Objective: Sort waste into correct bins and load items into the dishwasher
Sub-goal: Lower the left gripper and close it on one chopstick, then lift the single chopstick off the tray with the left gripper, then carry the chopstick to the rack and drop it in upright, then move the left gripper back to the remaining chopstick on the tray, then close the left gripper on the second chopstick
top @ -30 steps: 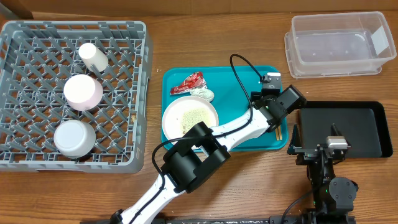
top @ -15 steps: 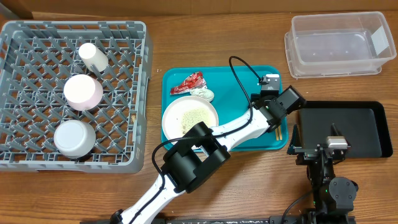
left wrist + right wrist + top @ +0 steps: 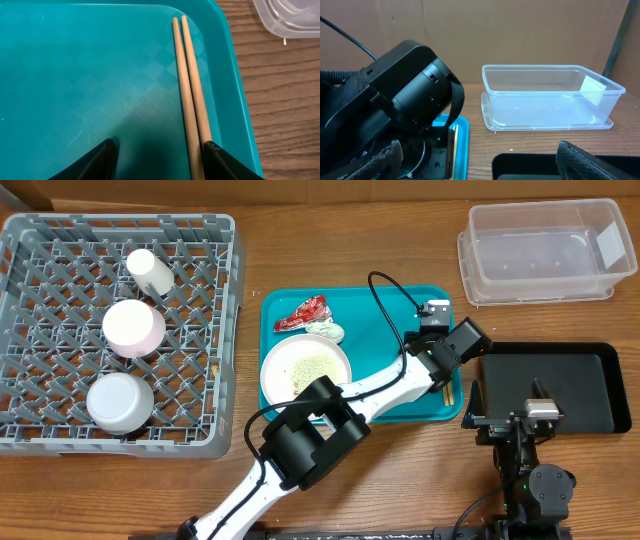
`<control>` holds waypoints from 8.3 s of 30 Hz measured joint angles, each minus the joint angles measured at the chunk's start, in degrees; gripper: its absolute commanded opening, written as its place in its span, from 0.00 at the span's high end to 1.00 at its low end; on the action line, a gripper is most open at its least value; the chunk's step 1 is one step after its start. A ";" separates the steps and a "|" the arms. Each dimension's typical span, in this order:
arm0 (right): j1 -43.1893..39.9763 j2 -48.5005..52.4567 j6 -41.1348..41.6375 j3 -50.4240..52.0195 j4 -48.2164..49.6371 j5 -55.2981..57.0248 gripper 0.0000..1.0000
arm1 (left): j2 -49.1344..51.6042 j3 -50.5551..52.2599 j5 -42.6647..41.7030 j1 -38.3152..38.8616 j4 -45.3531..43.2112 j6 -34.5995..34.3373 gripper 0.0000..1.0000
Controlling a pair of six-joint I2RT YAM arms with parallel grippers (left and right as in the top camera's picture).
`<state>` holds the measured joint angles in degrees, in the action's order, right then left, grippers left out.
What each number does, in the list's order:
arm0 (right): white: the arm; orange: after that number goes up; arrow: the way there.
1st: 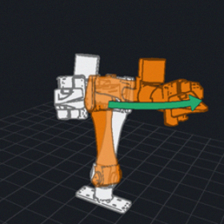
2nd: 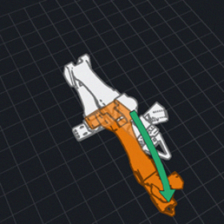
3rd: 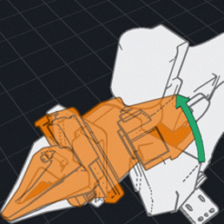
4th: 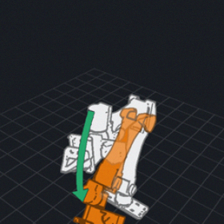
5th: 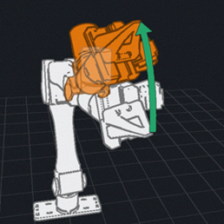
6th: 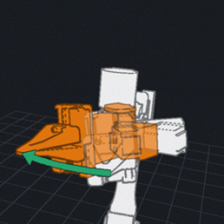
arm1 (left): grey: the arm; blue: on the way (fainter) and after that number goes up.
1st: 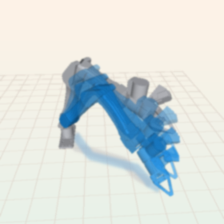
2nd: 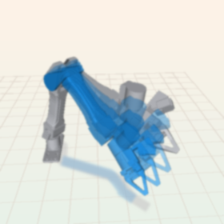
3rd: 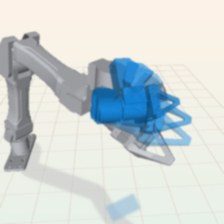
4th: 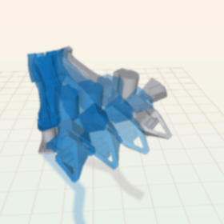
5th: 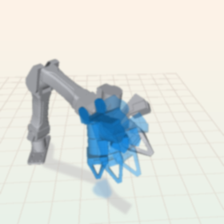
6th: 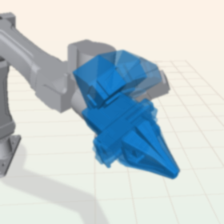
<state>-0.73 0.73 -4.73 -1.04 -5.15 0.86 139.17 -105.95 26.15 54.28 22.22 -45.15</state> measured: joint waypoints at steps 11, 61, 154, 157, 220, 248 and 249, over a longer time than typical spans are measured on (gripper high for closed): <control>0.02 0.00 -0.02 -0.02 0.00 0.02 0.00 | 0.31 -0.61 0.39 -0.04 0.72 0.00 0.50; 0.02 0.00 0.00 -0.02 0.00 0.00 0.00 | 0.26 -3.19 -6.01 -0.35 7.80 -4.31 0.75; 0.00 0.00 0.00 -0.02 0.00 0.02 0.00 | -31.39 18.58 -32.22 -57.64 27.89 48.57 0.96; 0.00 0.00 0.00 0.00 -0.02 0.00 0.00 | -31.39 18.60 -32.39 -57.66 27.32 48.96 0.53; 0.00 0.00 0.00 -0.02 0.02 0.02 0.00 | -6.91 3.17 3.80 0.35 0.79 5.18 0.00; 0.00 0.00 0.00 -0.02 -0.02 0.02 0.00 | -0.92 2.86 5.38 0.76 -1.95 9.35 0.00; 0.02 0.00 0.00 -0.02 0.00 0.02 0.00 | -0.81 2.86 5.38 0.76 -2.08 9.35 0.03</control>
<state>-0.71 0.73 -4.73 -1.06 -5.15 0.89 138.37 -103.09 31.53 55.05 20.14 -35.79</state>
